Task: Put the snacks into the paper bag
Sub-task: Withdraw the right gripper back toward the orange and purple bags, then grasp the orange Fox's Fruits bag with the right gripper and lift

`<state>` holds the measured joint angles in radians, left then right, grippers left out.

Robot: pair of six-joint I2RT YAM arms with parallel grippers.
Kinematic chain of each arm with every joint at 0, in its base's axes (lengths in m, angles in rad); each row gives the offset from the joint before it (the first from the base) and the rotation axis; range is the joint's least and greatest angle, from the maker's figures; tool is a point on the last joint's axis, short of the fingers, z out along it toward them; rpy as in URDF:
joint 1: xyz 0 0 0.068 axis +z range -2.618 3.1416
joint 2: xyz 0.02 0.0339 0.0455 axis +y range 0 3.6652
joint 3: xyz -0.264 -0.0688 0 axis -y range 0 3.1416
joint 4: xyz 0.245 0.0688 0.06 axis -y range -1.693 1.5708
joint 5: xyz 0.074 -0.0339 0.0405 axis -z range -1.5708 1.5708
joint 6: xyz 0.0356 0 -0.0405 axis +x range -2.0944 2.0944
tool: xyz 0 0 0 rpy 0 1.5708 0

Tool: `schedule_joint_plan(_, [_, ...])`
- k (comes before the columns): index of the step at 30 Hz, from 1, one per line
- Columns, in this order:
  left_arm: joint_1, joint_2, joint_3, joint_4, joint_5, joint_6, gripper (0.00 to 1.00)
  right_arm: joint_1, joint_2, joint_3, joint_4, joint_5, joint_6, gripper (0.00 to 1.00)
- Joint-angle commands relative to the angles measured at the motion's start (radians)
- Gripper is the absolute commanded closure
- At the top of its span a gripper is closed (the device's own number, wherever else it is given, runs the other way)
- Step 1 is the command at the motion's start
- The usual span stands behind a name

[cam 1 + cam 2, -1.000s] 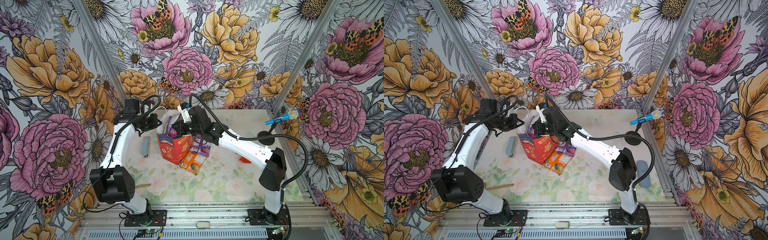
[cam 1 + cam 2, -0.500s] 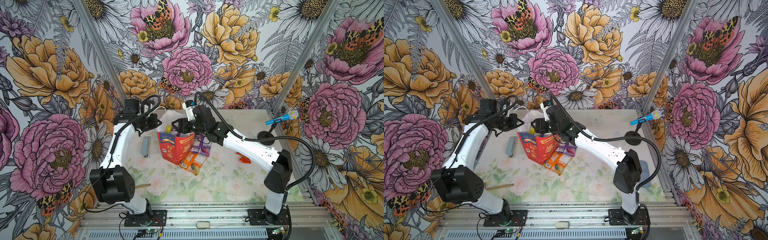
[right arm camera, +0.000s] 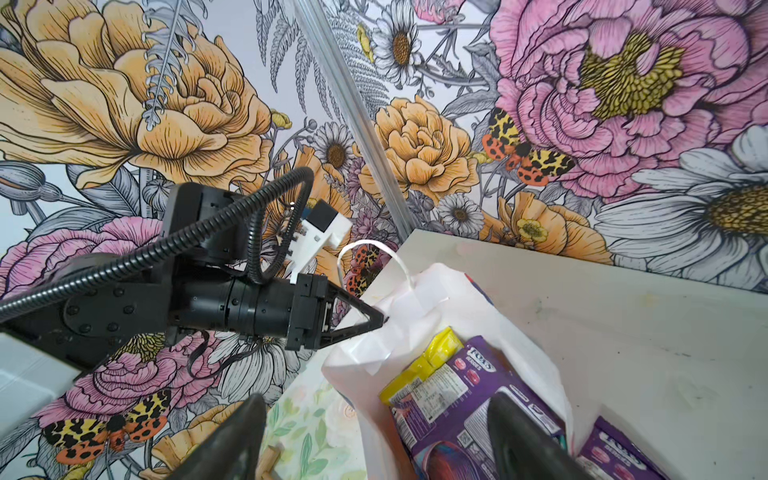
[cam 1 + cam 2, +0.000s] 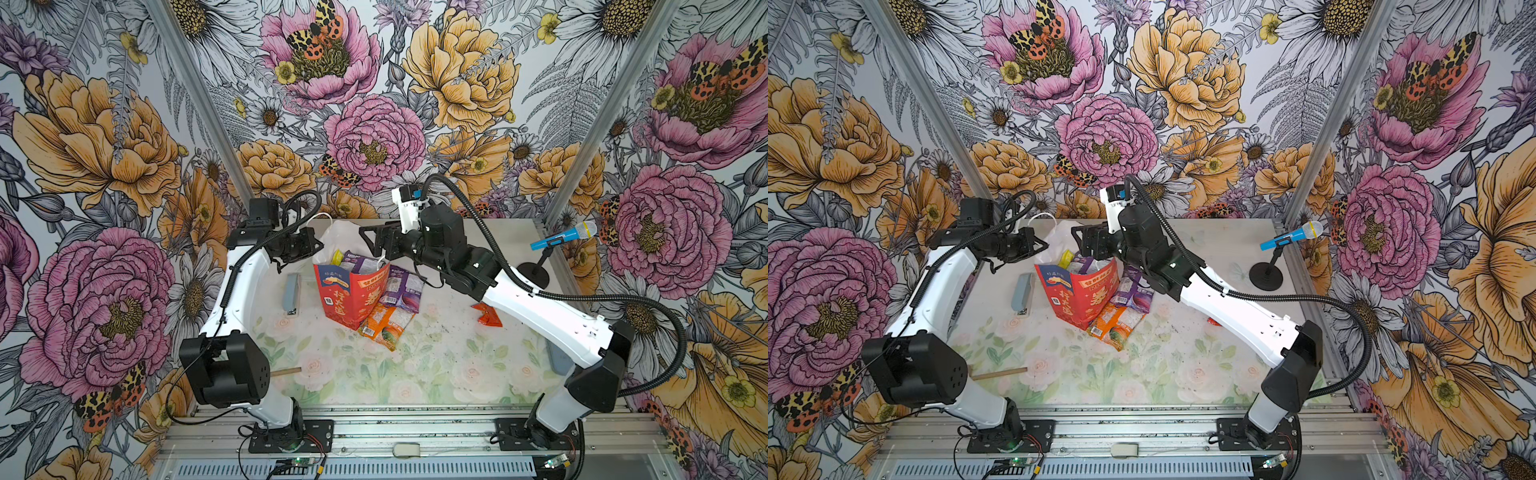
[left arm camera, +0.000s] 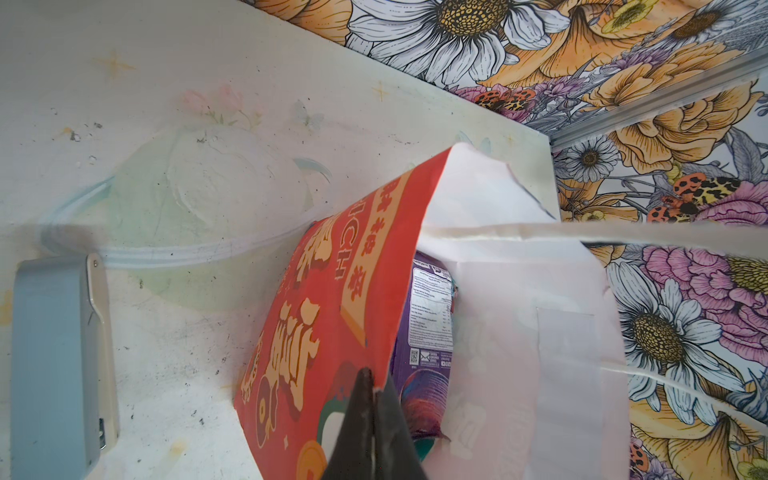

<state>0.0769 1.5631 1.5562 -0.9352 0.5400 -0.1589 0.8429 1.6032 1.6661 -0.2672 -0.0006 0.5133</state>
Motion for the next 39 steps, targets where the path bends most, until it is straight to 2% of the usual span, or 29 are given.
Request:
schedule_joint_plan(1, [-0.002, -0.017, -0.012, 0.006, 0.0, -0.011, 1.0, -0.015, -0.075, -0.075, 0.044, 0.071, -0.023, 0.15])
schedule_joint_plan(8, [-0.002, -0.018, -0.012, 0.005, 0.0, -0.011, 1.0, -0.035, -0.263, -0.403, 0.083, 0.166, 0.06, 0.03])
schedule_joint_plan(14, [-0.002, -0.017, -0.012, 0.004, -0.001, -0.011, 1.0, -0.044, -0.383, -0.687, 0.083, 0.187, 0.241, 0.06])
schedule_joint_plan(19, [-0.005, -0.015, -0.012, 0.005, -0.002, -0.011, 1.0, -0.045, -0.418, -0.84, 0.086, 0.151, 0.413, 0.12])
schedule_joint_plan(23, [-0.005, -0.017, -0.012, 0.006, -0.001, -0.011, 1.0, -0.032, -0.398, -0.937, 0.151, 0.107, 0.526, 0.15])
schedule_joint_plan(28, [-0.006, -0.018, -0.012, 0.005, -0.003, -0.011, 1.0, 0.012, -0.306, -1.006, 0.264, 0.057, 0.636, 0.17])
schedule_joint_plan(39, [-0.006, -0.02, -0.012, 0.005, -0.003, -0.01, 1.0, 0.094, -0.056, -1.006, 0.484, 0.007, 0.784, 0.31])
